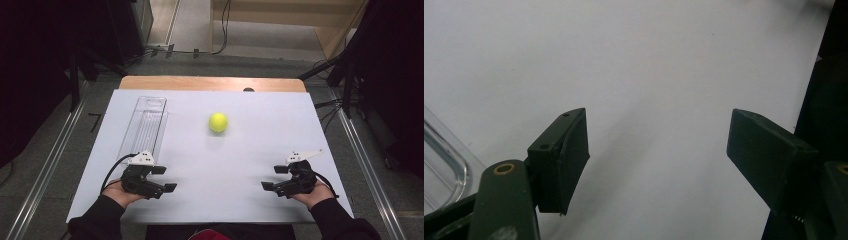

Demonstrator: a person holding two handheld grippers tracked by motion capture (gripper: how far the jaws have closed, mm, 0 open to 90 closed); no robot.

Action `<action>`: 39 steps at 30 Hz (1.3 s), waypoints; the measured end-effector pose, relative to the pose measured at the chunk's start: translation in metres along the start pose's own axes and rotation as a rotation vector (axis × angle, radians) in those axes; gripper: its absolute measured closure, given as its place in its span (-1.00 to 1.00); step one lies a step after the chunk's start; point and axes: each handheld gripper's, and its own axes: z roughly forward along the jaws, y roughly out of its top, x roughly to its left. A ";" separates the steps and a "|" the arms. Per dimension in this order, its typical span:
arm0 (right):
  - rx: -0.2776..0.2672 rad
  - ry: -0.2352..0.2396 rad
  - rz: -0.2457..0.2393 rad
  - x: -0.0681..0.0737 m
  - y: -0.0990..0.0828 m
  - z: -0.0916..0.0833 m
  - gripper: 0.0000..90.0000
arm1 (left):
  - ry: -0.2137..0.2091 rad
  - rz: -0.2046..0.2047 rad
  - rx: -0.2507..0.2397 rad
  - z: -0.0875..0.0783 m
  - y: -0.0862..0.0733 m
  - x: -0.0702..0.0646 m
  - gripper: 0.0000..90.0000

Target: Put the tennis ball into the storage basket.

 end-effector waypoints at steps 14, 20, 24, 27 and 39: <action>-0.005 0.004 0.006 -0.002 0.001 0.001 -0.74 | -0.002 0.002 -0.006 -0.001 0.000 0.000 -0.43; -0.002 0.011 0.014 -0.002 0.001 0.002 -0.74 | 0.002 0.003 -0.002 -0.001 0.000 0.000 -0.43; -0.005 0.015 0.011 -0.002 0.001 0.002 -0.74 | 0.001 0.004 -0.003 -0.001 0.000 0.001 -0.43; 0.000 0.011 0.014 -0.002 0.001 0.002 -0.74 | -0.002 0.003 -0.002 0.000 0.000 0.000 -0.43; -0.006 0.019 0.016 -0.003 0.002 0.002 -0.74 | 0.000 0.002 -0.002 0.000 0.000 0.000 -0.43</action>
